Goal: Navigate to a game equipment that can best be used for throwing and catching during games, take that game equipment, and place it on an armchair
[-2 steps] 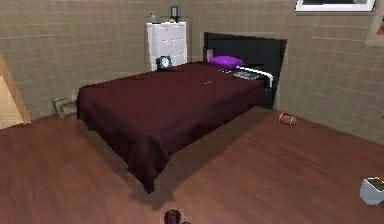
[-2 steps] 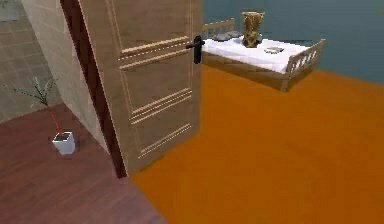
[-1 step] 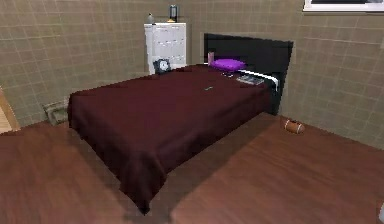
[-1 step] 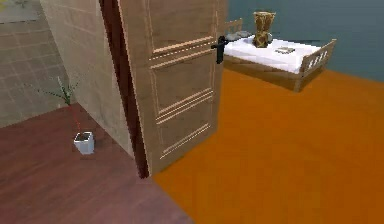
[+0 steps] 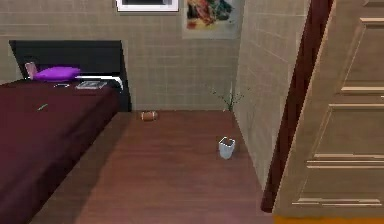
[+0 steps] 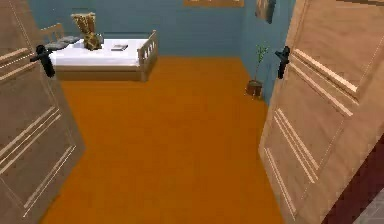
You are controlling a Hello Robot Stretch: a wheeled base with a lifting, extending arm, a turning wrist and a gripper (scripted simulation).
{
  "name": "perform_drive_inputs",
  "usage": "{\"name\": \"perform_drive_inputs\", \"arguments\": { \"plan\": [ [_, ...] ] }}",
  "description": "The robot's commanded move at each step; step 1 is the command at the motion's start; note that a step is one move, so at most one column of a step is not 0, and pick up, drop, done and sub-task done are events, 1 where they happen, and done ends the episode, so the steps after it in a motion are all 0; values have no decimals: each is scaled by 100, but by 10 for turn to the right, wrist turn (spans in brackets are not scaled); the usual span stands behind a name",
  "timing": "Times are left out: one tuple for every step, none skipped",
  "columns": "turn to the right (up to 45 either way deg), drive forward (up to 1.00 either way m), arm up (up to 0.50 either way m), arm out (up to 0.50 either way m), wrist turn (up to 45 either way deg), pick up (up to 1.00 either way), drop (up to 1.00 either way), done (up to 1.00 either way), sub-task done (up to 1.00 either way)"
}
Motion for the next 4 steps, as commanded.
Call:
{"name": "perform_drive_inputs", "arguments": {
  "plan": [
    [420,0,0,0,0,0,0,0,0],
    [0,60,0,0,0,0,0,0,0],
    [-450,0,0,0,0,0,0,0,0],
    [-150,0,0,0,0,0,0,0,0]
  ]
}}
